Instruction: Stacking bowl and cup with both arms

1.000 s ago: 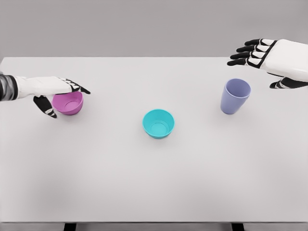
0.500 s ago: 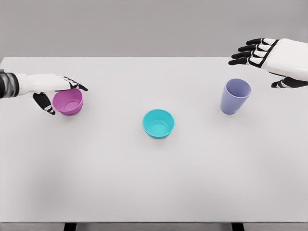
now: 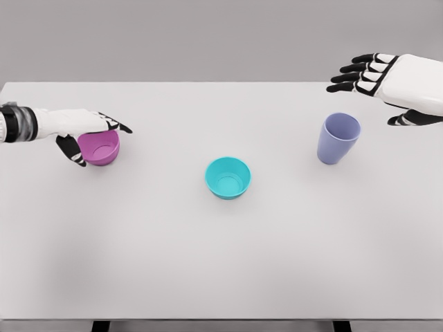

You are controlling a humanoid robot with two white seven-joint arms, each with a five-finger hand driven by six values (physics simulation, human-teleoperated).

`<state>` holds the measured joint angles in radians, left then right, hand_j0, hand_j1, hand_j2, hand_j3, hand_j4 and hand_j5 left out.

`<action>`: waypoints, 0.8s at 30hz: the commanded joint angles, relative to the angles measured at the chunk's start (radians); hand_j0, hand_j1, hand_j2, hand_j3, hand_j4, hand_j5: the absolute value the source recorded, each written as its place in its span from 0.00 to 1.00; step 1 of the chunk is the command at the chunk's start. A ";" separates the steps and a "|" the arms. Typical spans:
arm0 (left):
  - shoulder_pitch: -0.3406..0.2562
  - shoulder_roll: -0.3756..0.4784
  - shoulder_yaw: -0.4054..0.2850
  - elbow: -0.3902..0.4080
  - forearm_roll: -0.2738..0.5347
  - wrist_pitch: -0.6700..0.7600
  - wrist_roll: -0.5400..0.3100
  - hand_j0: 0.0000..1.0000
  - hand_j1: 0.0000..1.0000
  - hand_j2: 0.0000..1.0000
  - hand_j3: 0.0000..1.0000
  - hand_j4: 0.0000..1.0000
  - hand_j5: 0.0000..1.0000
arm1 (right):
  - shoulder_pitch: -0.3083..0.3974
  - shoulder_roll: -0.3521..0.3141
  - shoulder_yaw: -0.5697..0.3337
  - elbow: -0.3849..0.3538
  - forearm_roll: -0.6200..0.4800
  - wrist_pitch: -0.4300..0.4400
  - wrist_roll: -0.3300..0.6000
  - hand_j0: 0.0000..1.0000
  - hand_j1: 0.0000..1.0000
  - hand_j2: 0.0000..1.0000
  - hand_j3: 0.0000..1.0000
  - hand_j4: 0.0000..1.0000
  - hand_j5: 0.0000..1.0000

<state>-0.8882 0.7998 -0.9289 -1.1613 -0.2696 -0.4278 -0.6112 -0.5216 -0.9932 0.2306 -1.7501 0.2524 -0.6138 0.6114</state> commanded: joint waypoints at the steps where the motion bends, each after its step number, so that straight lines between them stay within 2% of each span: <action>1: 0.000 -0.004 0.001 0.009 0.001 0.001 0.000 1.00 1.00 1.00 1.00 1.00 1.00 | 0.002 -0.002 -0.001 0.000 -0.004 0.003 -0.001 1.00 1.00 1.00 1.00 1.00 1.00; 7: 0.002 -0.004 0.001 0.009 0.001 0.001 0.000 1.00 1.00 1.00 1.00 1.00 1.00 | -0.023 -0.010 -0.002 0.001 -0.002 0.003 -0.001 1.00 1.00 1.00 1.00 1.00 1.00; 9: 0.005 -0.004 0.001 0.009 -0.010 0.001 0.000 0.96 0.96 0.96 0.96 0.96 0.96 | -0.040 -0.012 -0.001 0.001 -0.002 0.003 -0.001 1.00 1.00 1.00 1.00 1.00 1.00; 13: 0.006 -0.004 0.001 0.009 -0.010 0.001 0.000 0.83 0.83 0.83 0.83 0.83 0.83 | -0.041 -0.013 -0.002 0.003 -0.002 0.003 -0.001 1.00 1.00 1.00 1.00 1.00 1.00; 18: 0.008 -0.002 0.002 0.009 -0.008 0.001 0.000 0.74 0.74 0.74 0.74 0.74 0.74 | -0.044 -0.013 -0.002 0.001 -0.002 0.003 -0.001 1.00 1.00 1.00 1.00 1.00 1.00; 24: -0.002 0.002 0.007 0.000 -0.008 0.001 0.000 0.67 0.67 0.67 0.67 0.67 0.67 | -0.046 -0.013 -0.004 0.003 -0.002 0.003 -0.001 1.00 1.00 1.00 1.00 1.00 1.00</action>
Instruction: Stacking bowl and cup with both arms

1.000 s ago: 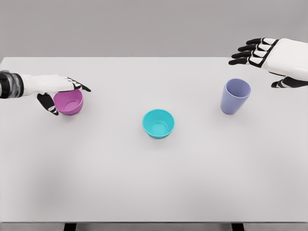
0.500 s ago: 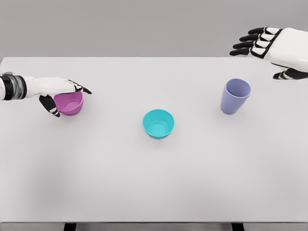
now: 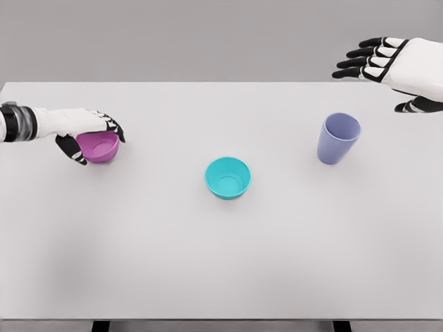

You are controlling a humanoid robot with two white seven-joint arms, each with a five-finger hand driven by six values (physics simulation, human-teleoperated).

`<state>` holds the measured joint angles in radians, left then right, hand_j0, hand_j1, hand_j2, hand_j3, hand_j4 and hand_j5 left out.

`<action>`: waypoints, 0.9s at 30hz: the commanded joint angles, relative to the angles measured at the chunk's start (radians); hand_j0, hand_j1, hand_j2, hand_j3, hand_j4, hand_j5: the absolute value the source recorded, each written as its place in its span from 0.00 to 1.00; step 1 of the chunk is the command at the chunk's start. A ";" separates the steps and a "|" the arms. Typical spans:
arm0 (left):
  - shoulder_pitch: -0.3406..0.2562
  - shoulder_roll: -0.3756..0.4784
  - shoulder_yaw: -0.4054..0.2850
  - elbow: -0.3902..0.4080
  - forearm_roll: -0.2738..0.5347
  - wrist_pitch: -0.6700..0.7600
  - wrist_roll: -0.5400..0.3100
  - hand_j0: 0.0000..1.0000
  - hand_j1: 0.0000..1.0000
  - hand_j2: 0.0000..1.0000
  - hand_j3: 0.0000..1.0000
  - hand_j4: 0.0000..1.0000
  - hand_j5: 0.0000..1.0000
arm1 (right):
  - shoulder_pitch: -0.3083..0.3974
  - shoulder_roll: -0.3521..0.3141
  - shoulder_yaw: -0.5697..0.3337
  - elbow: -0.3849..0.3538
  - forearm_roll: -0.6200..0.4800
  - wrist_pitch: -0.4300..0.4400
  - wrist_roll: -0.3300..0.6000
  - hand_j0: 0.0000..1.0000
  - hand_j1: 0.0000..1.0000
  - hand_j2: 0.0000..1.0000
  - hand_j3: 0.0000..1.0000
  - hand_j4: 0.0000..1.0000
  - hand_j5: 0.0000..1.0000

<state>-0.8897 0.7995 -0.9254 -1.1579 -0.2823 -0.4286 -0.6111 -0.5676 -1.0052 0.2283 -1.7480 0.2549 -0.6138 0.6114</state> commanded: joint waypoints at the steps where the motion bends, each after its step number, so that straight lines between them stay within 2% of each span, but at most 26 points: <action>1: 0.000 0.004 0.003 -0.006 0.005 0.002 0.000 0.67 0.67 0.67 0.67 0.67 0.67 | 0.000 -0.001 -0.001 0.001 -0.003 0.003 -0.001 1.00 1.00 1.00 1.00 1.00 1.00; 6: -0.002 0.009 0.007 -0.043 0.005 -0.005 0.000 0.67 0.67 0.67 0.67 0.67 0.67 | 0.000 -0.001 -0.003 0.001 -0.003 0.003 -0.001 1.00 1.00 1.00 1.00 1.00 1.00; 27: -0.025 0.007 0.010 -0.301 0.003 -0.007 0.000 0.67 0.67 0.67 0.67 0.67 0.67 | -0.012 -0.003 -0.003 0.002 -0.003 0.003 -0.001 1.00 1.00 1.00 1.00 1.00 1.00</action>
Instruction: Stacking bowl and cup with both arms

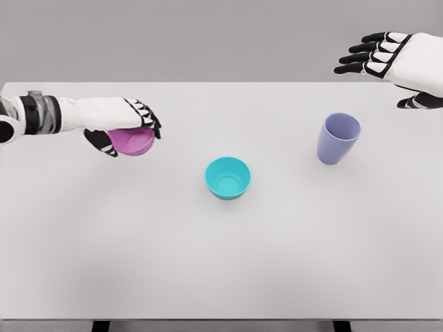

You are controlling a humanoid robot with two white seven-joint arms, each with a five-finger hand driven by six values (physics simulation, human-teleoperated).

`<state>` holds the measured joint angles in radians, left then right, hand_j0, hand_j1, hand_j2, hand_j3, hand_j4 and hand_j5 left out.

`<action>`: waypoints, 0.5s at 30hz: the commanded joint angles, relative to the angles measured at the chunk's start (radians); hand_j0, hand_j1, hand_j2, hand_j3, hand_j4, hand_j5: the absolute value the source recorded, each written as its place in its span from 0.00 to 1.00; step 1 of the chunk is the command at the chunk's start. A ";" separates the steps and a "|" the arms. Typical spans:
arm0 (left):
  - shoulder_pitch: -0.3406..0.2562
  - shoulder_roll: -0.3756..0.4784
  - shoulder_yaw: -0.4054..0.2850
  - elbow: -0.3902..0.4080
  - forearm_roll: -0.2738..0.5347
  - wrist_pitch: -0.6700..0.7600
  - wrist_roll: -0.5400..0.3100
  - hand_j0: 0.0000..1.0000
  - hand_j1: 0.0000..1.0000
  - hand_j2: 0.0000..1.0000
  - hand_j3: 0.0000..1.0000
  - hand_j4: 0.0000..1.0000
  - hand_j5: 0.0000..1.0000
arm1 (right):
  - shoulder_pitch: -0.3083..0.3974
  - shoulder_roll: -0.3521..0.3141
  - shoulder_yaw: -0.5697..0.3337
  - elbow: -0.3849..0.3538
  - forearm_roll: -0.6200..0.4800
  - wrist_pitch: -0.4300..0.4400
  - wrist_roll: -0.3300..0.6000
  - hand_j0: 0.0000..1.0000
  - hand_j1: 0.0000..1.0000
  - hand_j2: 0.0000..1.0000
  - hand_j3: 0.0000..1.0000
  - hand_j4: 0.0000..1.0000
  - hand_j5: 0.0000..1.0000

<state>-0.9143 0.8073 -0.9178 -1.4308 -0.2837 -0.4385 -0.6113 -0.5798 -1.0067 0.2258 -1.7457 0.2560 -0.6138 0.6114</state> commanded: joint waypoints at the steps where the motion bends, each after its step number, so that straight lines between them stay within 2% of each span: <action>1: 0.000 -0.004 0.001 -0.033 0.005 0.001 0.000 0.67 0.67 0.67 0.67 0.67 0.67 | 0.000 -0.001 0.000 0.000 -0.004 0.003 -0.001 1.00 1.00 1.00 1.00 1.00 1.00; 11: 0.000 -0.037 -0.010 -0.134 -0.015 0.006 0.000 0.67 0.67 0.67 0.67 0.67 0.67 | 0.000 -0.006 0.000 0.000 -0.004 0.003 -0.001 1.00 1.00 1.00 1.00 1.00 1.00; 15: 0.002 -0.069 -0.015 -0.145 -0.017 0.001 0.000 0.67 0.67 0.67 0.67 0.67 0.67 | 0.000 -0.006 0.000 0.002 -0.004 0.003 -0.001 1.00 1.00 1.00 1.00 1.00 1.00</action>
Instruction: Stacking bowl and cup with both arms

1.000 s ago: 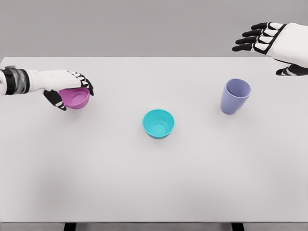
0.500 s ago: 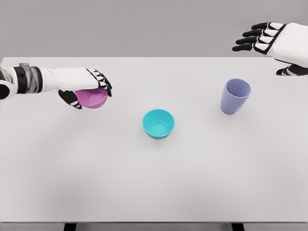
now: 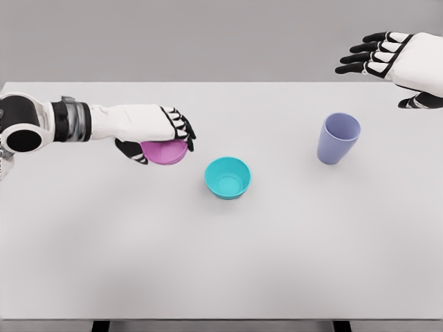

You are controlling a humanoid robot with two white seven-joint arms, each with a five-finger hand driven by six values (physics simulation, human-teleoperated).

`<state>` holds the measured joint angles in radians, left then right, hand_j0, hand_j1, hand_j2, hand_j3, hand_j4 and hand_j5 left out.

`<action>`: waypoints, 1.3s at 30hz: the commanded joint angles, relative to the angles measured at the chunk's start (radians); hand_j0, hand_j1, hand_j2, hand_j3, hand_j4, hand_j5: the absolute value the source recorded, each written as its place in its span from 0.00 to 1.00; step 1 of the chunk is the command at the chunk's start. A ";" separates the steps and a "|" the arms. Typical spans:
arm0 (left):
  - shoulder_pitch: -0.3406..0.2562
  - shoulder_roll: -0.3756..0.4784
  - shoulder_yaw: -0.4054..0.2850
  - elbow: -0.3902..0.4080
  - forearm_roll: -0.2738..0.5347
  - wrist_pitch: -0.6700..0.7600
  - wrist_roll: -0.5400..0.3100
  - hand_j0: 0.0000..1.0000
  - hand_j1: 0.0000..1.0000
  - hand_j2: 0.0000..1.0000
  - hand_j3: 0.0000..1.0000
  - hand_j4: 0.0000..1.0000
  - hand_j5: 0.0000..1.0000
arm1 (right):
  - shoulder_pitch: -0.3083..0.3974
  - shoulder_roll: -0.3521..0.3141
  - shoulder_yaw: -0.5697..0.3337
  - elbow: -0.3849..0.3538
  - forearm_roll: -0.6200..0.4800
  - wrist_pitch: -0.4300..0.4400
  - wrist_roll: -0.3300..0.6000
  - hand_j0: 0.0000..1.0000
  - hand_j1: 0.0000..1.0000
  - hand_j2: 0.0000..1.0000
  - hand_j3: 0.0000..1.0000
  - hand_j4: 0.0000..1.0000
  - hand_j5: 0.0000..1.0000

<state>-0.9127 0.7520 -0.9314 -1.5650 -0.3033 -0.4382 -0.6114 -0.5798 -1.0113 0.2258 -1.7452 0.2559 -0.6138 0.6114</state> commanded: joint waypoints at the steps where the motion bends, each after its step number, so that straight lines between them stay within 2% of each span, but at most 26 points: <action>1: 0.000 -0.020 -0.004 -0.018 -0.003 0.001 0.001 0.67 0.67 0.67 0.67 0.67 0.67 | 0.000 -0.001 0.000 0.001 -0.004 0.003 -0.001 1.00 1.00 1.00 1.00 1.00 1.00; 6: 0.003 -0.026 -0.007 -0.053 -0.008 0.001 0.001 0.67 0.67 0.67 0.67 0.67 0.67 | 0.000 -0.004 0.000 0.001 -0.004 0.003 -0.001 1.00 1.00 1.00 1.00 1.00 1.00; 18: -0.002 -0.112 -0.035 -0.079 -0.039 0.001 0.001 0.67 0.67 0.67 0.67 0.67 0.67 | 0.002 -0.006 0.000 0.001 -0.004 0.003 -0.001 1.00 1.00 1.00 1.00 1.00 1.00; 21: 0.000 -0.143 -0.046 -0.079 -0.060 0.001 0.001 0.67 0.67 0.67 0.67 0.67 0.67 | 0.000 -0.006 0.000 0.001 -0.004 0.003 -0.001 1.00 1.00 1.00 1.00 1.00 1.00; 36: 0.003 -0.192 -0.078 -0.066 -0.109 0.007 0.001 0.67 0.67 0.67 0.67 0.67 0.67 | 0.002 -0.020 0.000 0.000 -0.004 0.003 -0.001 1.00 1.00 1.00 1.00 1.00 1.00; 39: 0.002 -0.204 -0.083 -0.040 -0.111 0.004 0.001 0.67 0.67 0.67 0.67 0.67 0.67 | 0.002 -0.020 0.000 0.000 -0.004 0.003 -0.001 1.00 1.00 1.00 1.00 1.00 1.00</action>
<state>-0.9112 0.5530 -1.0121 -1.6179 -0.4164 -0.4347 -0.6114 -0.5783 -1.0298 0.2257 -1.7457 0.2558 -0.6138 0.6114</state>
